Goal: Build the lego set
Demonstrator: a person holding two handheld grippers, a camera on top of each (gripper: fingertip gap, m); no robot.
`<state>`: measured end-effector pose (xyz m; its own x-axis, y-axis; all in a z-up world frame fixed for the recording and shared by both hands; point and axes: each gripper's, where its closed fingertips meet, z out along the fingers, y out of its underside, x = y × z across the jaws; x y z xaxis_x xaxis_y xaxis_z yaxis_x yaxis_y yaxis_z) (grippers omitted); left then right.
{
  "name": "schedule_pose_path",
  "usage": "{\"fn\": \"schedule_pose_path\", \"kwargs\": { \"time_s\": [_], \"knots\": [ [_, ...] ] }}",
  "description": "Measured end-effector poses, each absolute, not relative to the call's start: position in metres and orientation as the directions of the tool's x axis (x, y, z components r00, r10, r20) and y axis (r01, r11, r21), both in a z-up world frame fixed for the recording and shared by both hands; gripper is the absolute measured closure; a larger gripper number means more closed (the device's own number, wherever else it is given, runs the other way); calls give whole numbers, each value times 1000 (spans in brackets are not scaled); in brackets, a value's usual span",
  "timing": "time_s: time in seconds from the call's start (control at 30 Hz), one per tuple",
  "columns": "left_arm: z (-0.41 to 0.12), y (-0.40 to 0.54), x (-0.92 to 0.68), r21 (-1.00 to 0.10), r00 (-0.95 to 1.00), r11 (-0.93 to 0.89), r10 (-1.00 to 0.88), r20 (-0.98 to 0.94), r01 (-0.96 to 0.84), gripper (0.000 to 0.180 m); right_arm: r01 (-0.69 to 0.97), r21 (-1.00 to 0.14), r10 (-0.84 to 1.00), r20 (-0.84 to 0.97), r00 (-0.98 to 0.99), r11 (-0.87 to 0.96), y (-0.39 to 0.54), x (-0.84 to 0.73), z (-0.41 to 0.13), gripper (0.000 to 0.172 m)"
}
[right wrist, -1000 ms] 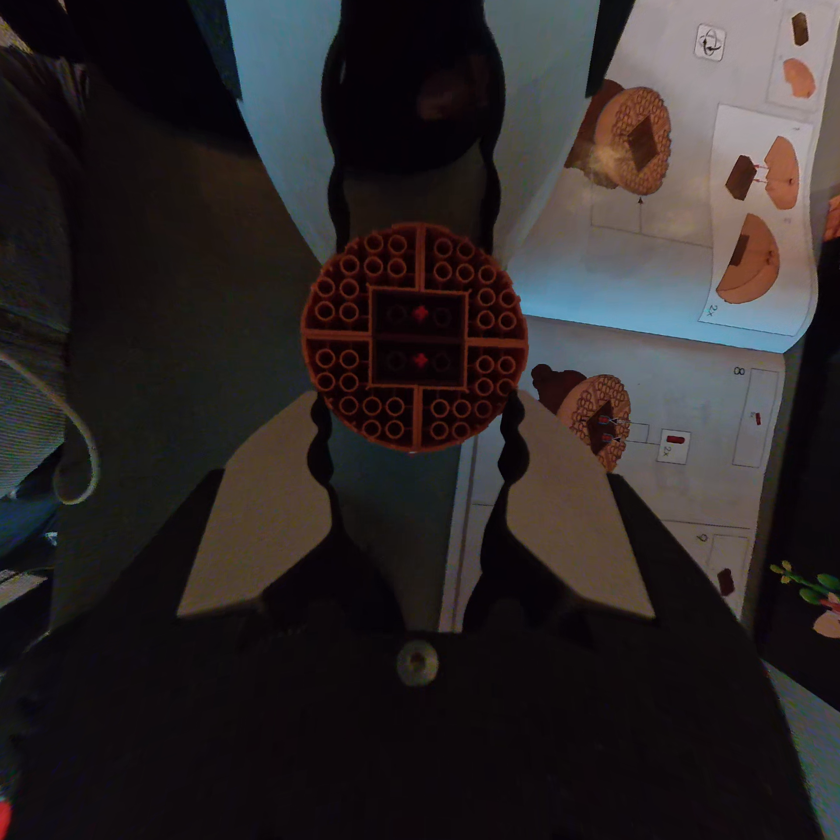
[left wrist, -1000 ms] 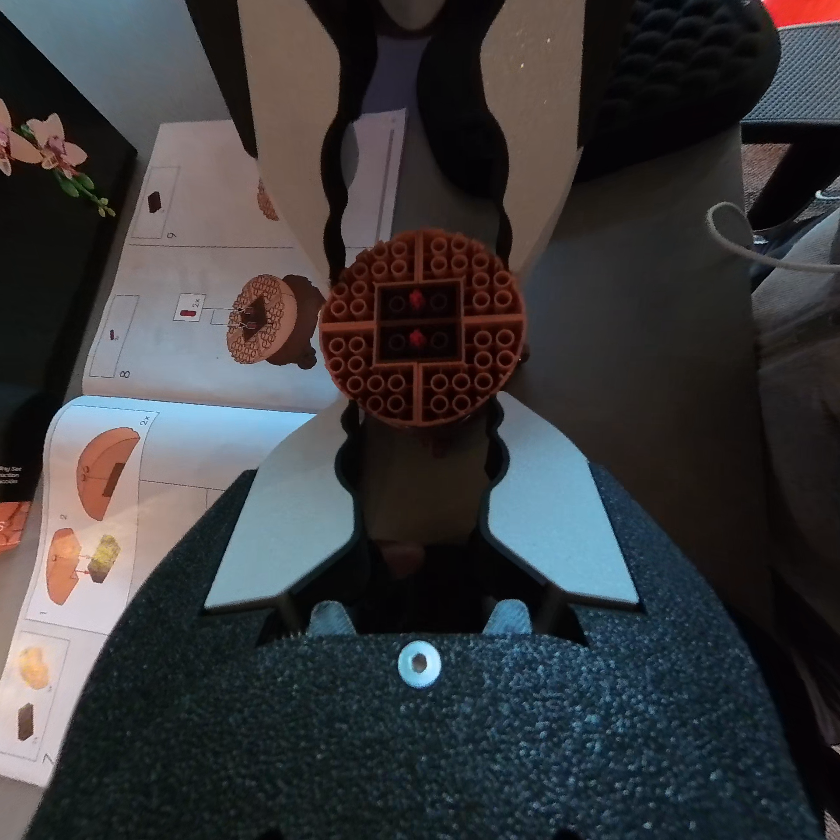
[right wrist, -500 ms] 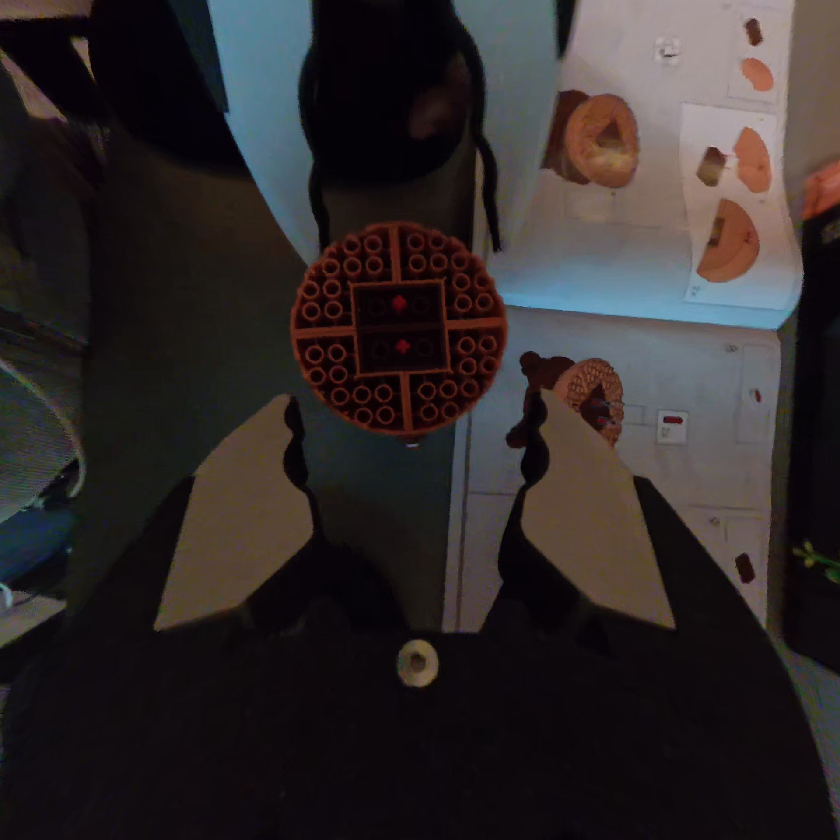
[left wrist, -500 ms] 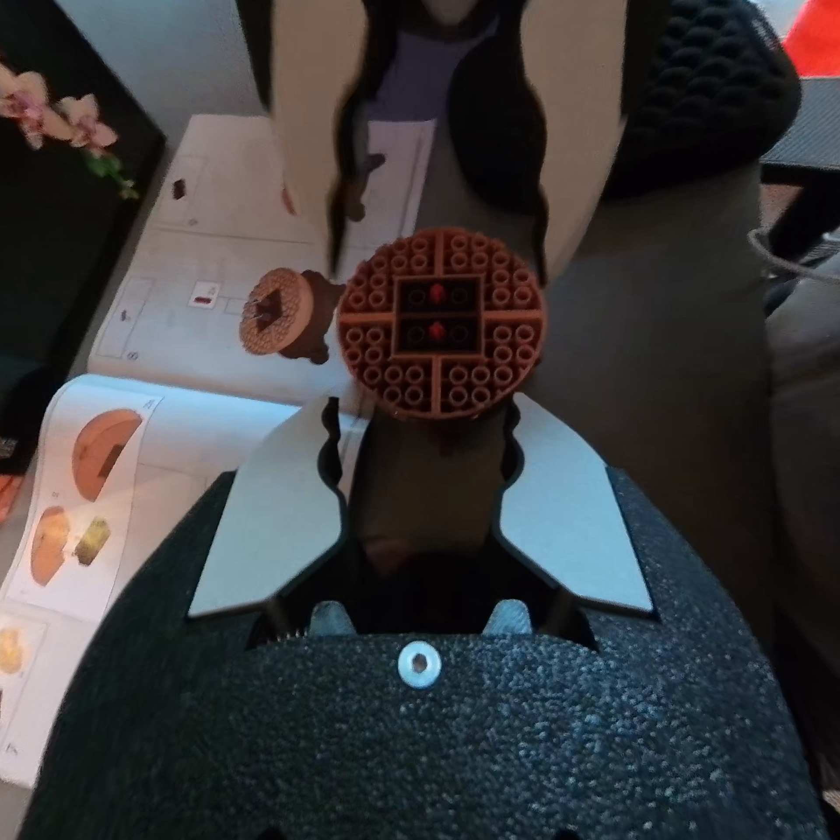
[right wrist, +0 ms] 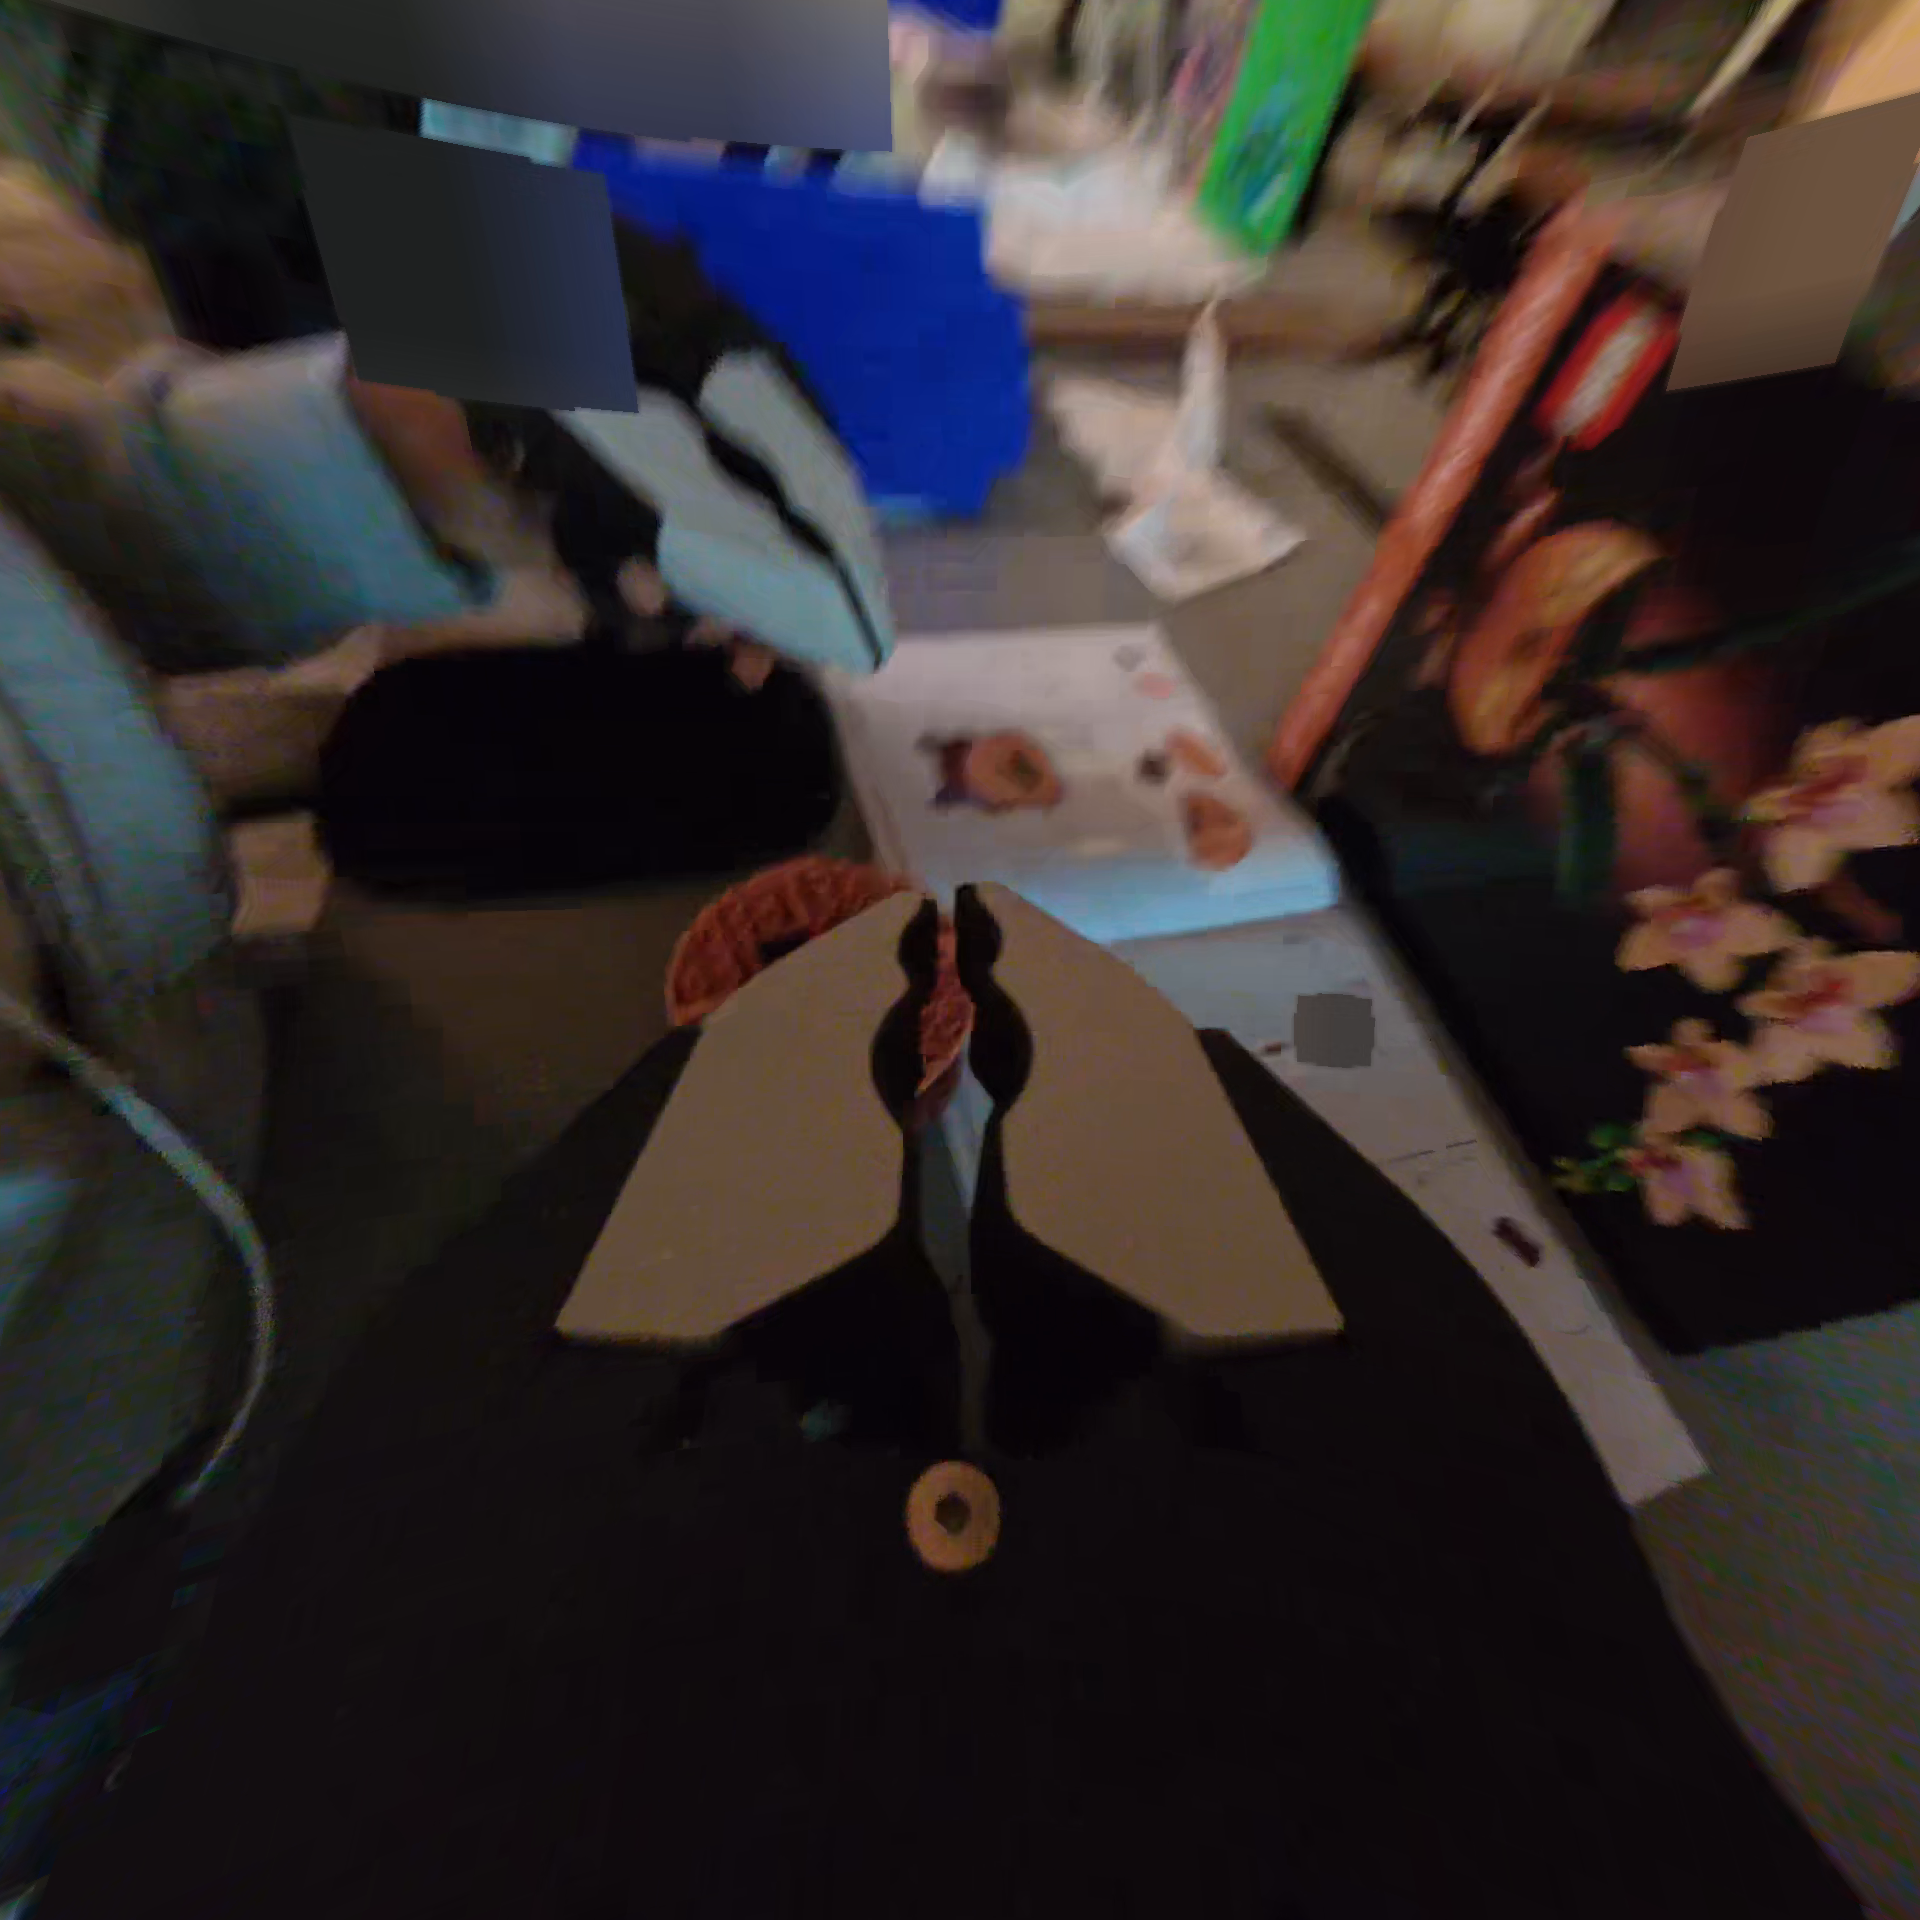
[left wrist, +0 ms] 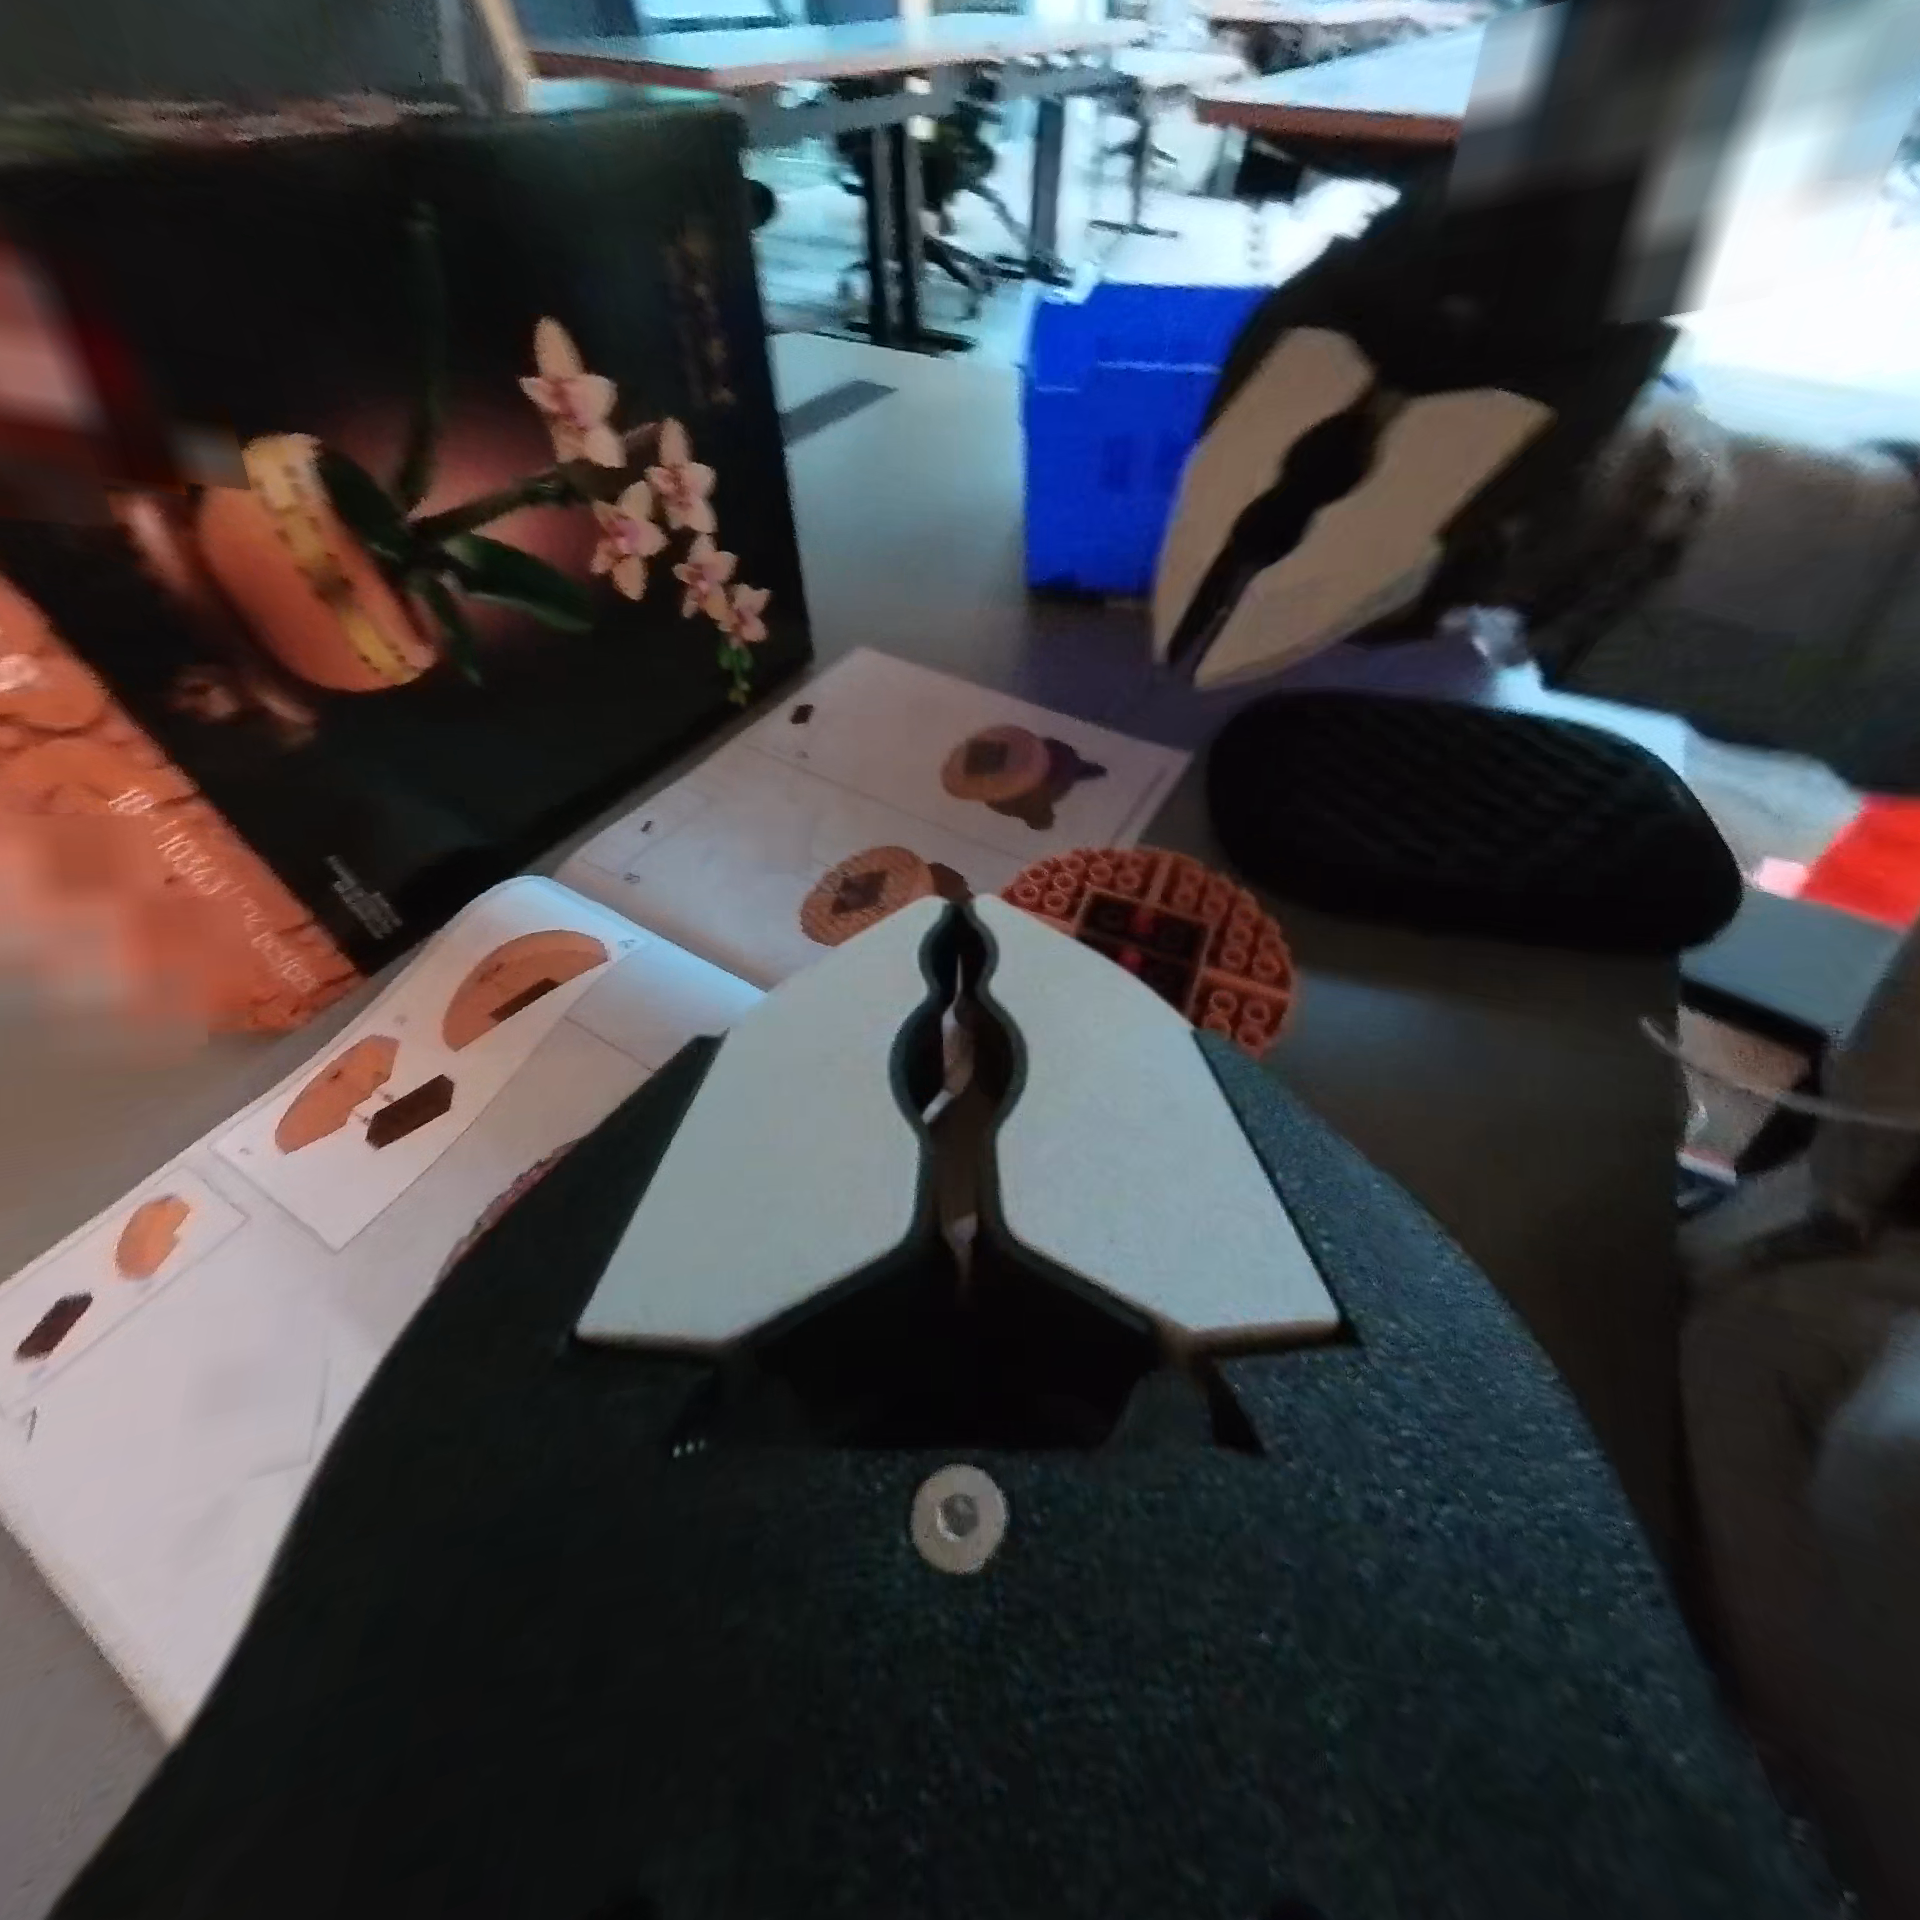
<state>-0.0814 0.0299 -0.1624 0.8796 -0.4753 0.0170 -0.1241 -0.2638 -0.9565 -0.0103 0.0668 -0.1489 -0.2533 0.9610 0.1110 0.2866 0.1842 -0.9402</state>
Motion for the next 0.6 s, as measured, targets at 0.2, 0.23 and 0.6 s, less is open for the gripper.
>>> {"fn": "schedule_pose_path", "kwargs": {
  "time_s": [0.2,0.23,0.6],
  "knots": [
    [-135,30,-89,-987,957,-157,-283,62,17,153,-232,-973,999,1,-41,-9,76,14,-75,58],
    [-133,28,-84,-990,957,-142,-285,61,21,130,-261,-965,999,-9,-45,-21,73,18,-74,55],
    [-131,-8,-75,-997,992,-77,-127,21,12,172,104,-945,938,321,130,309,56,29,-125,144]
  ]
}}
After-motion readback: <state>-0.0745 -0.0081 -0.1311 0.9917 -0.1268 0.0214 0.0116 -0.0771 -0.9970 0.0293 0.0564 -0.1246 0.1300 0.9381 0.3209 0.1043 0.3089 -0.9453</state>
